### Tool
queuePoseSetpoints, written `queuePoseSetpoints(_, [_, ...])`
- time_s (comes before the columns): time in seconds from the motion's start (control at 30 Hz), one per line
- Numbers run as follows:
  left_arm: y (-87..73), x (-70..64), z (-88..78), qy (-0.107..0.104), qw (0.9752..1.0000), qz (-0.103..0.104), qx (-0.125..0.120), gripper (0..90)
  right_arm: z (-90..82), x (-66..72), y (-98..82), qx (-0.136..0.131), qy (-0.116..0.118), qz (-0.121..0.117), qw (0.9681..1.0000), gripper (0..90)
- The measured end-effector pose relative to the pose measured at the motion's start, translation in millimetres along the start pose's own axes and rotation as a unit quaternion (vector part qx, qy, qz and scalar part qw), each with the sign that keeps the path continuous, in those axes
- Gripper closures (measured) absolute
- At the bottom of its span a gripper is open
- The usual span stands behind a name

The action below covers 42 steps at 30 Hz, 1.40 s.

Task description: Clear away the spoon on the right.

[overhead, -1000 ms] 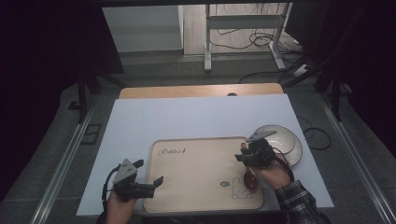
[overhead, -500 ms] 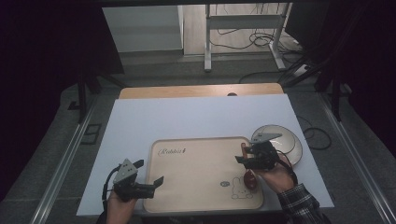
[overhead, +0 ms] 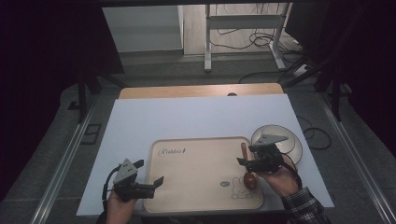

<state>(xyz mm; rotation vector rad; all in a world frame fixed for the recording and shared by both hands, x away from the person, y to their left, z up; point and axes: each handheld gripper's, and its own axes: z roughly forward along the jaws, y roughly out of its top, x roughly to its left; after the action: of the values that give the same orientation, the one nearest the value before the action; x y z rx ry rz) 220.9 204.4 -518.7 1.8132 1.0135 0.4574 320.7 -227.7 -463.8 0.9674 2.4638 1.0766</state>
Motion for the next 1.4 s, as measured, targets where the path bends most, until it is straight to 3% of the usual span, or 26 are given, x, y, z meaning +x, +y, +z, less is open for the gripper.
queuePoseSetpoints(0.87, [-0.1,-0.2,0.3,-0.002,1.0,0.0,0.001,0.3,-23.7,4.6,-16.3,-0.036,-0.029,-0.023,0.9986,16.7])
queuePoseSetpoints(1.4, [-0.2,-0.2,0.8,-0.003,1.0,0.001,0.003,0.3,-34.1,5.1,-28.2,-0.038,-0.035,-0.025,0.9984,11.3])
